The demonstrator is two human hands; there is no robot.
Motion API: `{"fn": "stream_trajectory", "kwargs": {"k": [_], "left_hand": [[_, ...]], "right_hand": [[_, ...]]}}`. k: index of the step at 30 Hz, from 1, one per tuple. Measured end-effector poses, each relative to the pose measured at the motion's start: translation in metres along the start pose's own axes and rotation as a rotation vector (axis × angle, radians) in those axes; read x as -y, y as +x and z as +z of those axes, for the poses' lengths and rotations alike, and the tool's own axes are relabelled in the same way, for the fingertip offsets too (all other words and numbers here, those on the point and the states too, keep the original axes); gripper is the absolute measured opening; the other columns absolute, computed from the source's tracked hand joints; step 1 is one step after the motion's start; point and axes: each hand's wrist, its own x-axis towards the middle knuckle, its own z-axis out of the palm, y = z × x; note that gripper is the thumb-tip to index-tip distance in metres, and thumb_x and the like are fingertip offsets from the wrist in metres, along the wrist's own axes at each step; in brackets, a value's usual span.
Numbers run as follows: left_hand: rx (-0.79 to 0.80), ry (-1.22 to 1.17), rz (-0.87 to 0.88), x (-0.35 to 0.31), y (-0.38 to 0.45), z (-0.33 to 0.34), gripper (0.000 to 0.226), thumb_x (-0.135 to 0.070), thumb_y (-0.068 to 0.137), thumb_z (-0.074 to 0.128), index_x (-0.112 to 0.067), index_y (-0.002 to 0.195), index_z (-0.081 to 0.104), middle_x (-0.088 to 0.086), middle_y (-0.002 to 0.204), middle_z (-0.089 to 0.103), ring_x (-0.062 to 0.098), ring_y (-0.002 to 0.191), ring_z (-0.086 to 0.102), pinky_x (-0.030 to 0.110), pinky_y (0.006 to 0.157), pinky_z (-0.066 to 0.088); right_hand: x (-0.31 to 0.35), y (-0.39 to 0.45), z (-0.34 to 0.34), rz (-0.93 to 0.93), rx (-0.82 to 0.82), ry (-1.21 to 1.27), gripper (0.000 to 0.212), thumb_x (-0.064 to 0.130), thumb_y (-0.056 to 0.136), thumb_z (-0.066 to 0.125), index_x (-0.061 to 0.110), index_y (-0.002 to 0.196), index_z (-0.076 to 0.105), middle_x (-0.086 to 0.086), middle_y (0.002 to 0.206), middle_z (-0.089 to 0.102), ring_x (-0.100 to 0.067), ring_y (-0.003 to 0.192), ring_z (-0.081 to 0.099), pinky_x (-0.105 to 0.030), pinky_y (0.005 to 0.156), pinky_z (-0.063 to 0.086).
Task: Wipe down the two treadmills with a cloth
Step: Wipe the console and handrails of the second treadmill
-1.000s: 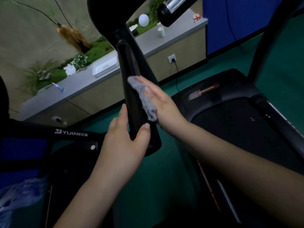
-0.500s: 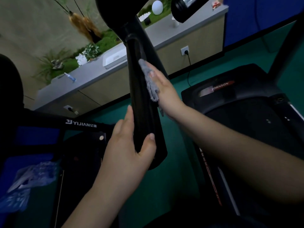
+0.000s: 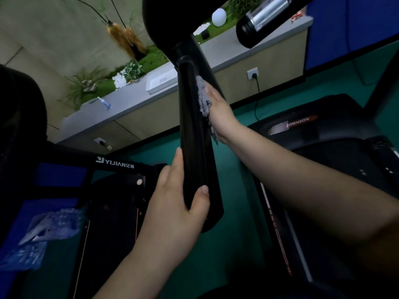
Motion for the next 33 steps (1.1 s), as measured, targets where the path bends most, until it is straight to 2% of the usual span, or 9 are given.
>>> {"fn": "stream_trajectory", "kwargs": {"k": [2,7,10,15,18,22,28,31,33], "left_hand": [[-0.001,-0.004,0.011,0.0,0.0,0.0,0.088,-0.06,0.073,0.03,-0.032,0.154,0.011,-0.016,0.121,0.041,-0.021,0.107,0.037,-0.006,0.082,0.027],[0.002,0.01,0.032,-0.002,0.001,0.0,0.081,-0.049,0.081,0.039,-0.029,0.154,0.011,-0.015,0.122,0.04,-0.019,0.103,0.038,-0.006,0.081,0.025],[0.001,0.017,0.032,-0.002,0.001,0.0,0.088,-0.057,0.074,0.033,-0.027,0.154,0.013,-0.012,0.122,0.041,-0.012,0.098,0.038,-0.008,0.082,0.022],[-0.016,0.005,0.041,-0.001,0.001,0.0,0.089,-0.058,0.073,0.03,-0.027,0.154,0.013,-0.013,0.117,0.042,-0.008,0.096,0.04,-0.003,0.082,0.027],[-0.016,-0.004,0.046,-0.001,0.0,0.0,0.086,-0.056,0.076,0.033,-0.029,0.154,0.011,-0.016,0.113,0.04,-0.009,0.102,0.043,-0.001,0.081,0.03],[-0.012,0.011,0.041,-0.001,0.001,0.0,0.089,-0.059,0.072,0.028,-0.027,0.154,0.012,-0.011,0.116,0.042,-0.003,0.098,0.043,0.007,0.084,0.032],[-0.044,0.013,0.033,-0.002,-0.001,0.002,0.084,-0.05,0.079,0.036,-0.028,0.154,0.009,-0.013,0.116,0.04,-0.01,0.092,0.034,-0.006,0.078,0.024],[-0.069,-0.027,0.028,-0.002,-0.002,0.002,0.083,-0.051,0.08,0.037,-0.03,0.154,0.005,-0.013,0.117,0.037,-0.002,0.097,0.04,0.008,0.08,0.031],[-0.07,-0.038,0.007,-0.001,-0.002,0.003,0.08,-0.054,0.084,0.036,-0.032,0.154,0.003,-0.013,0.119,0.036,0.005,0.102,0.046,0.02,0.087,0.038]], "right_hand": [[-0.006,-0.019,0.004,0.023,-0.05,-0.016,0.041,0.032,0.103,0.034,0.022,0.142,0.044,0.001,0.139,0.053,-0.011,0.126,0.05,-0.037,0.114,0.034],[0.004,-0.032,0.009,-0.177,-0.053,-0.12,0.038,0.025,0.103,0.035,0.019,0.139,0.047,0.001,0.145,0.046,-0.009,0.131,0.043,-0.015,0.107,0.033],[0.02,0.024,0.01,-0.145,0.025,-0.199,0.04,0.027,0.103,0.033,0.02,0.14,0.046,-0.002,0.147,0.043,-0.014,0.133,0.042,-0.025,0.11,0.033],[0.016,0.04,0.008,0.084,-0.045,-0.013,0.044,0.036,0.104,0.027,0.022,0.145,0.038,-0.002,0.14,0.05,-0.019,0.126,0.049,-0.036,0.111,0.035],[0.005,-0.004,0.012,0.004,-0.073,-0.088,0.041,0.034,0.104,0.029,0.024,0.143,0.04,0.004,0.134,0.051,-0.01,0.12,0.05,-0.029,0.107,0.036],[0.013,0.004,0.01,-0.242,-0.002,-0.333,0.039,0.026,0.102,0.035,0.021,0.139,0.048,-0.002,0.15,0.037,-0.013,0.139,0.031,-0.03,0.117,0.02],[0.031,0.033,0.016,-0.128,-0.011,-0.499,0.045,0.032,0.102,0.03,0.018,0.145,0.037,-0.006,0.149,0.04,-0.013,0.132,0.038,-0.022,0.108,0.025],[0.023,-0.003,0.011,-0.086,-0.051,-0.544,0.048,0.04,0.102,0.029,0.021,0.144,0.04,-0.002,0.143,0.049,-0.016,0.13,0.045,-0.022,0.103,0.031],[0.021,-0.037,0.01,-0.202,-0.051,-0.608,0.043,0.034,0.101,0.035,0.02,0.139,0.047,0.001,0.138,0.054,-0.012,0.127,0.048,-0.025,0.107,0.034]]}}
